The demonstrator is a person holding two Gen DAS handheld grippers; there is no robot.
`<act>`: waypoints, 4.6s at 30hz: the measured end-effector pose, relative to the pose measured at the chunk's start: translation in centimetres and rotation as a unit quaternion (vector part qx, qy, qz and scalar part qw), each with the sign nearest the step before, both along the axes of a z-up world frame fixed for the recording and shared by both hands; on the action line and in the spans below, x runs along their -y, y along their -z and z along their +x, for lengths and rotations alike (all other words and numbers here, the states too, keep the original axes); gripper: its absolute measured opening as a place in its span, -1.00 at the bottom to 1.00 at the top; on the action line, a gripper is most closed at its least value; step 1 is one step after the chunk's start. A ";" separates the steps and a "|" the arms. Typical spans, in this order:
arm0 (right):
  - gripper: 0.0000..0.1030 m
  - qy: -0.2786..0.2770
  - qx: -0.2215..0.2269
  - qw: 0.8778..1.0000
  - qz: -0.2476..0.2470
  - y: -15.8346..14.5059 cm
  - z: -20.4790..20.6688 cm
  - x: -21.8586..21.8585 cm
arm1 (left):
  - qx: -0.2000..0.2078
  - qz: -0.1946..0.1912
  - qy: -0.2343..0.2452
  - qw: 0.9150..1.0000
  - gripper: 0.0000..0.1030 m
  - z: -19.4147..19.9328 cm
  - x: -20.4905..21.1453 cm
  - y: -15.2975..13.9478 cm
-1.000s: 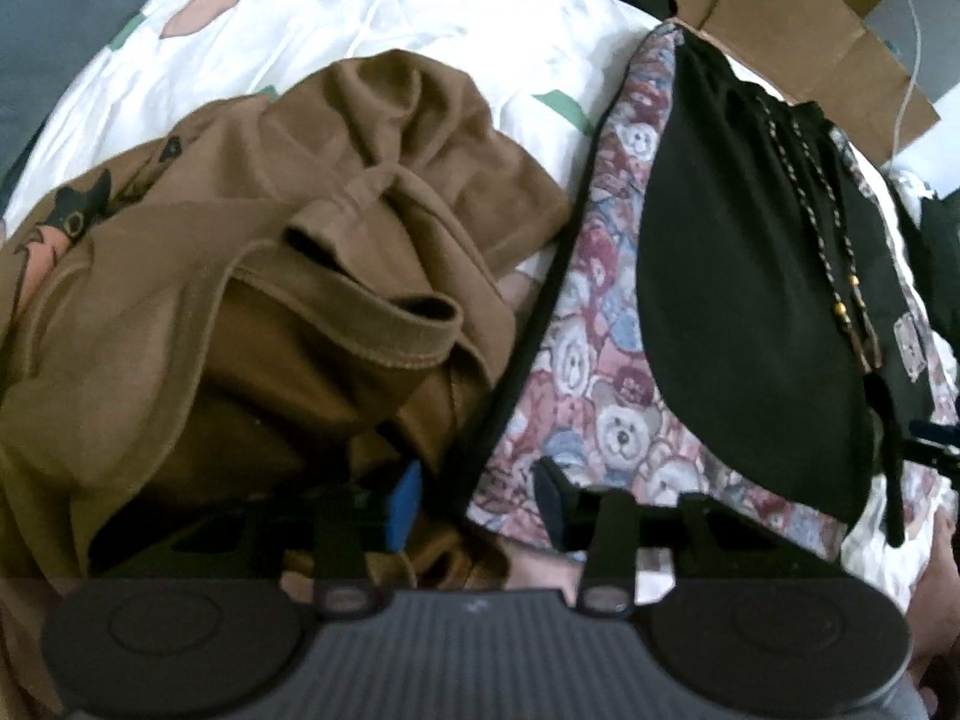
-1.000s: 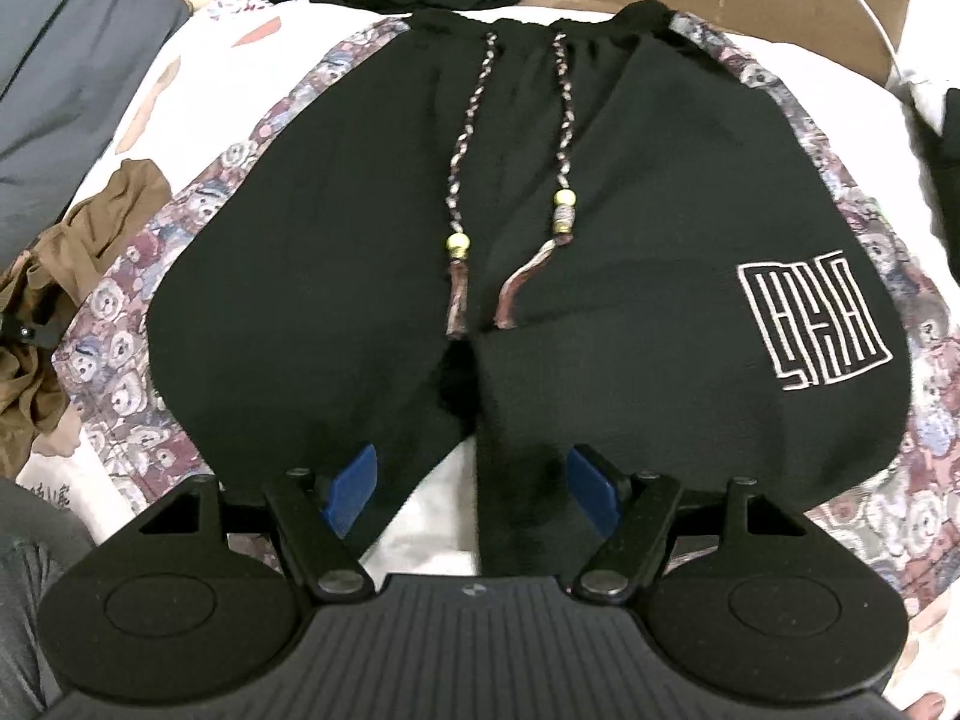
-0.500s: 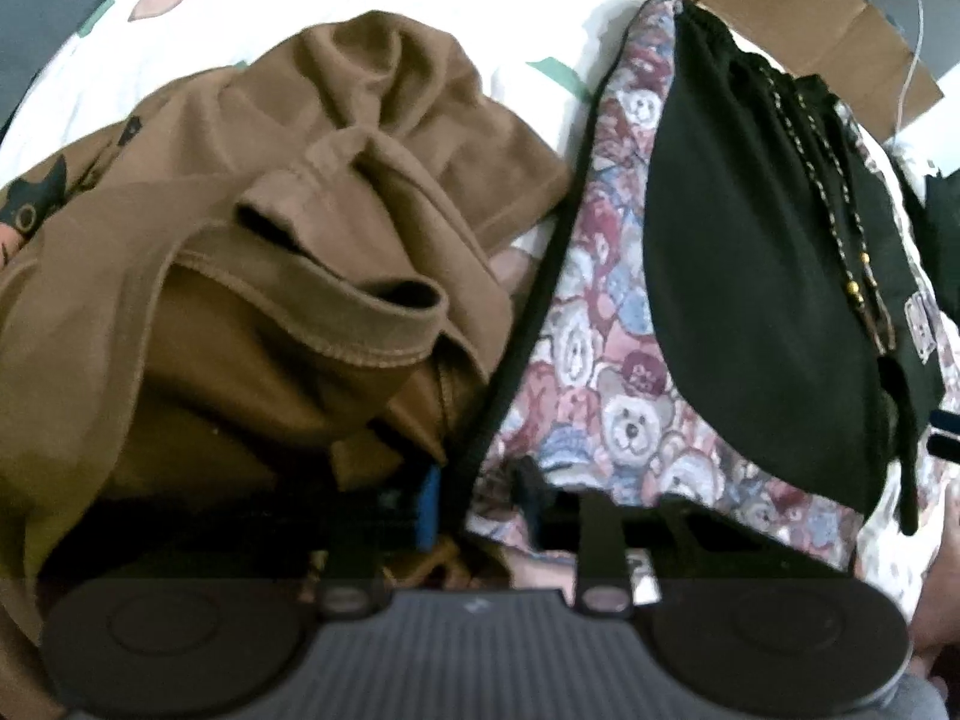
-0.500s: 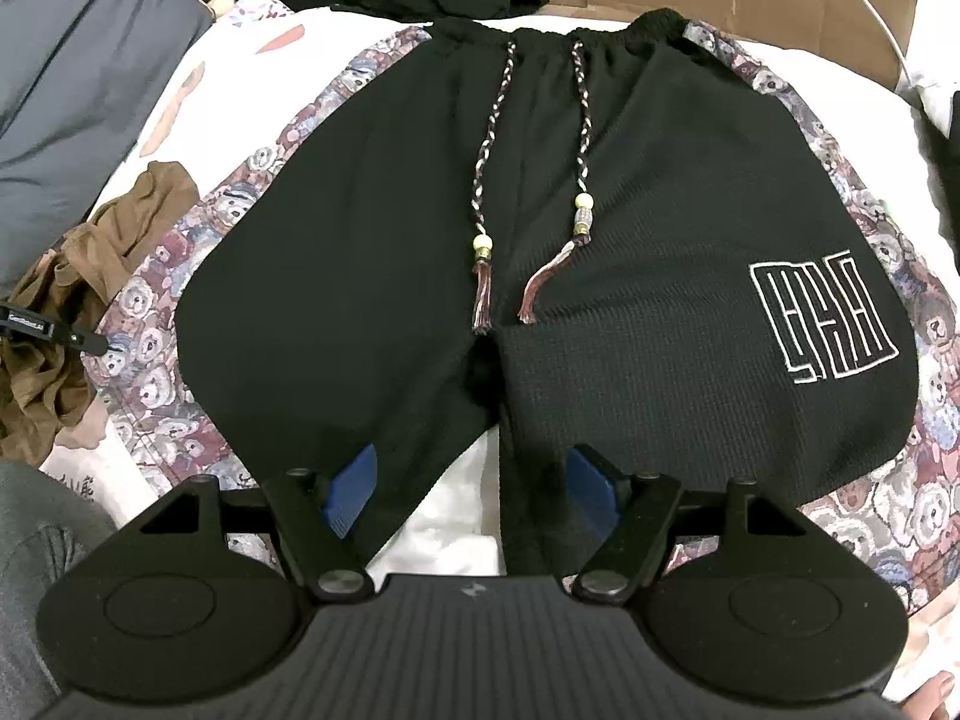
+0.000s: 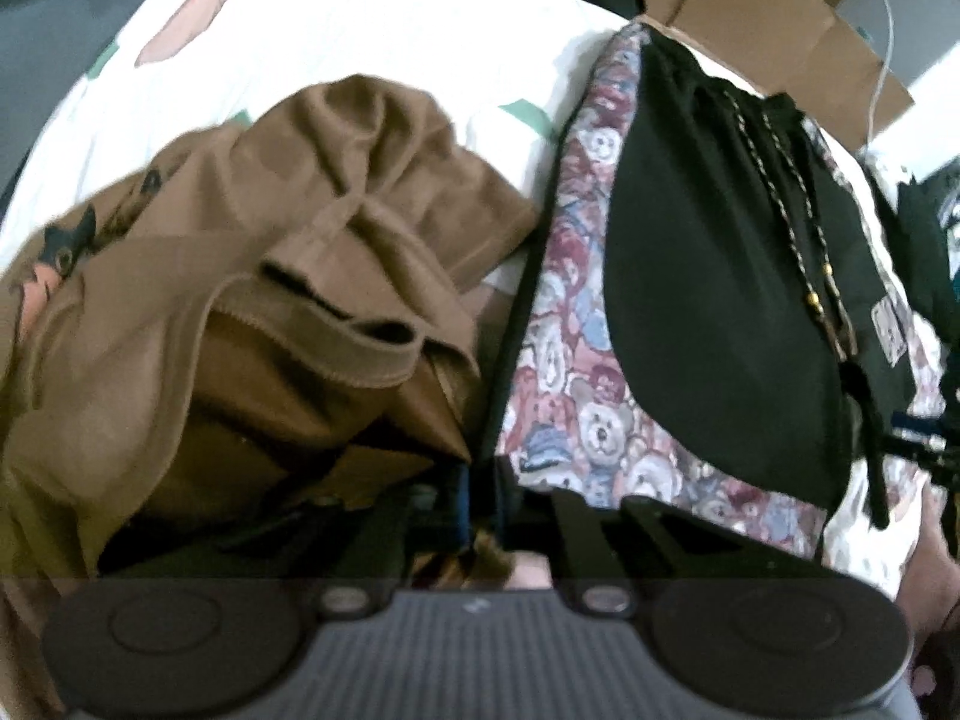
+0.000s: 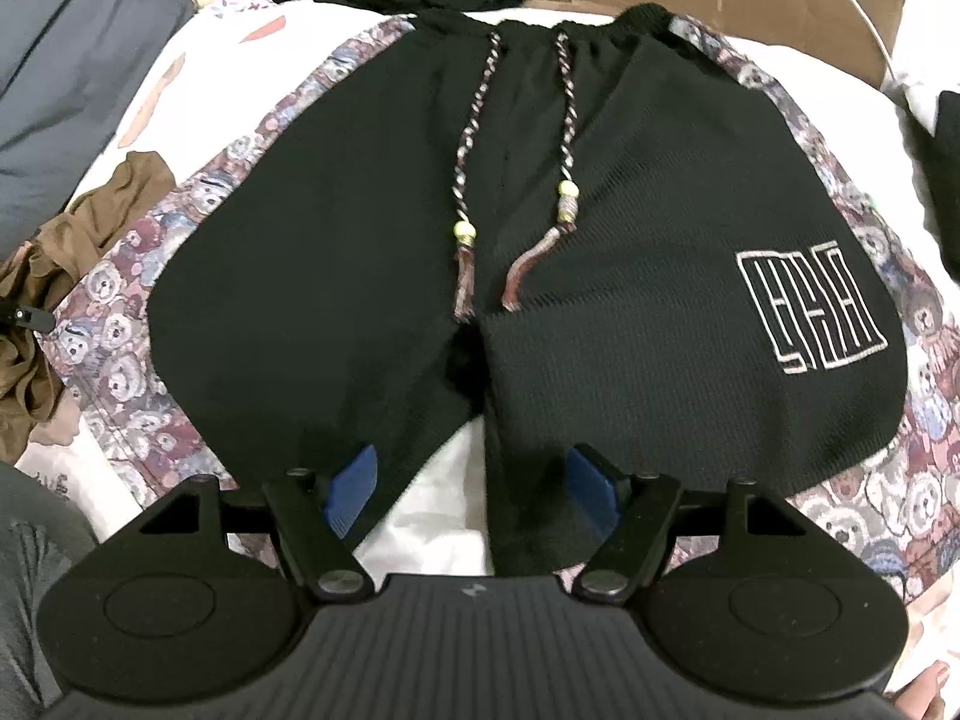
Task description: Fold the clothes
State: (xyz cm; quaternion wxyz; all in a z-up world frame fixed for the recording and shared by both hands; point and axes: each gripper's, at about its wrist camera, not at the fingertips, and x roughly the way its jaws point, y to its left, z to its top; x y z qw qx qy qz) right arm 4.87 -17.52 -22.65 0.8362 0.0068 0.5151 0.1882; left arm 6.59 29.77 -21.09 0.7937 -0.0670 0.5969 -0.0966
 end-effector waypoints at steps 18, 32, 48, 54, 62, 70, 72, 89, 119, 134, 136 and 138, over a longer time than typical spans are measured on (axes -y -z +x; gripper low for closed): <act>0.45 -0.055 0.054 0.995 0.068 -4.5 -1.2 -3.4 | 0.010 0.031 0.050 0.998 -0.88 -0.3 6.1 -6.1; 0.45 -0.061 0.052 0.993 0.085 -4.9 -2.2 -3.7 | 0.001 -0.014 0.057 0.998 -0.89 0.0 8.3 -7.0; 0.43 -0.073 0.074 0.980 0.169 -7.2 -2.7 -9.1 | 0.020 -0.091 0.118 0.989 -0.90 1.2 17.1 -9.4; 0.30 -0.046 0.078 0.980 0.177 -7.3 -2.3 -8.8 | 0.028 -0.115 0.139 0.983 -0.91 2.1 20.7 -9.6; -0.38 -0.015 0.067 0.984 0.167 -7.0 -0.7 -7.9 | 0.028 -0.124 0.160 0.979 -0.91 2.7 23.4 -9.3; -0.76 0.022 0.070 0.988 0.134 -6.8 -0.1 -7.8 | 0.028 -0.132 0.173 0.976 -0.90 2.5 24.7 -9.1; -0.91 0.027 0.066 0.989 0.133 -6.4 0.0 -7.4 | 0.027 -0.137 0.174 0.975 -0.86 2.4 25.0 -9.2; -0.92 0.063 0.073 0.988 0.123 -7.0 1.0 0.5 | 0.062 -0.138 0.118 0.981 0.03 3.2 27.6 -9.0; -0.93 0.193 0.079 0.978 0.022 -6.3 3.5 16.7 | -0.009 -0.135 0.019 0.991 0.02 1.6 30.4 -0.3; -0.94 0.246 0.048 0.968 -0.002 -4.1 3.8 21.8 | -0.085 -0.145 0.022 0.985 0.02 -3.2 32.8 3.3; -0.93 0.252 0.046 0.967 -0.001 -3.9 3.7 22.2 | -0.102 -0.145 0.019 0.984 0.02 -3.7 32.9 4.1; -0.93 0.257 0.045 0.965 0.003 -3.8 3.5 22.7 | -0.112 -0.147 0.020 0.983 0.02 -4.1 33.0 4.5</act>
